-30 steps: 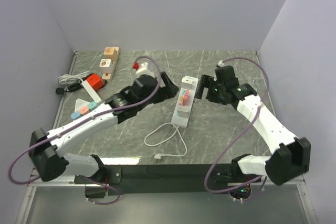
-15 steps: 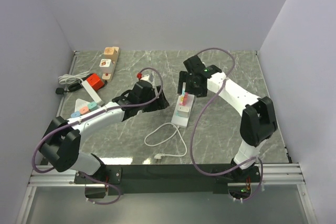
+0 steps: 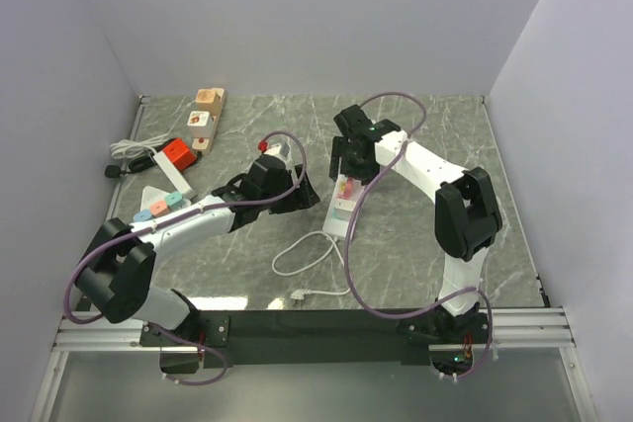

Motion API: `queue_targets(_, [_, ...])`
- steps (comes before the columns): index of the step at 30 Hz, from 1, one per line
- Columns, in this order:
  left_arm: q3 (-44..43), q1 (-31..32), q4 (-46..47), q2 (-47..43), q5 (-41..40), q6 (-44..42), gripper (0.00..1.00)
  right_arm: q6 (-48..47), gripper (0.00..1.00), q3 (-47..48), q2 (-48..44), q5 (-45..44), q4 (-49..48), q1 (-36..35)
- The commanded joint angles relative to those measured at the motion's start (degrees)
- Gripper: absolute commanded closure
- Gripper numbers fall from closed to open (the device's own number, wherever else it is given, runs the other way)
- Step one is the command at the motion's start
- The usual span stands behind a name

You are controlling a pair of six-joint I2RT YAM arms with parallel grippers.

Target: Pull the plug off the socket

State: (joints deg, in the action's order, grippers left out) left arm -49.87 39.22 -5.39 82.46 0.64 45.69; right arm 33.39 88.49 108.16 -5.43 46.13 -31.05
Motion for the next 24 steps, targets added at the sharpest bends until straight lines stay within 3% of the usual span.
queue_targets(1, [0.2,-0.2,2.6,-0.8,0.9,0.1,0.18,0.2,0.2,-0.1,-1.7,-1.3,-0.8,-0.4])
queue_targets(6, [-0.8,-0.2,2.1,1.0,0.3,-0.4,0.19,2.0,0.11,-7.2,-13.0,-0.3,-7.9,0.3])
queue_targets(10, [-2.4,-0.3,1.3,3.8,-0.5,-0.9,0.19,7.4,0.18,-15.0,-20.3,-2.6,-9.1,2.3])
queue_targets(12, [-3.4,-0.5,1.3,5.5,-0.5,-1.0,0.19,10.2,0.32,-18.2,-23.3,-4.7,-9.7,2.9])
queue_targets(13, [-3.6,-0.5,1.3,6.0,-0.5,-1.0,0.19,11.0,0.5,-21.1,-24.6,-5.2,-10.5,3.5])
queue_targets(15, [-4.1,-0.7,2.0,7.4,0.1,-1.1,0.19,11.8,0.65,-23.4,-24.4,-4.6,-11.1,4.3])
queue_targets(16, [-4.3,-0.9,2.4,7.9,0.2,-1.4,0.19,12.0,0.8,-24.2,-22.9,-4.2,-10.9,4.9])
queue_targets(19, [-5.1,-1.9,3.5,9.4,1.9,-2.1,0.19,11.0,1.0,-24.6,-18.7,-2.4,-11.8,5.8])
queue_targets(24, [-4.8,-4.8,7.6,11.1,7.5,-3.8,0.18,8.3,1.0,-22.7,-13.2,1.5,-14.3,7.7])
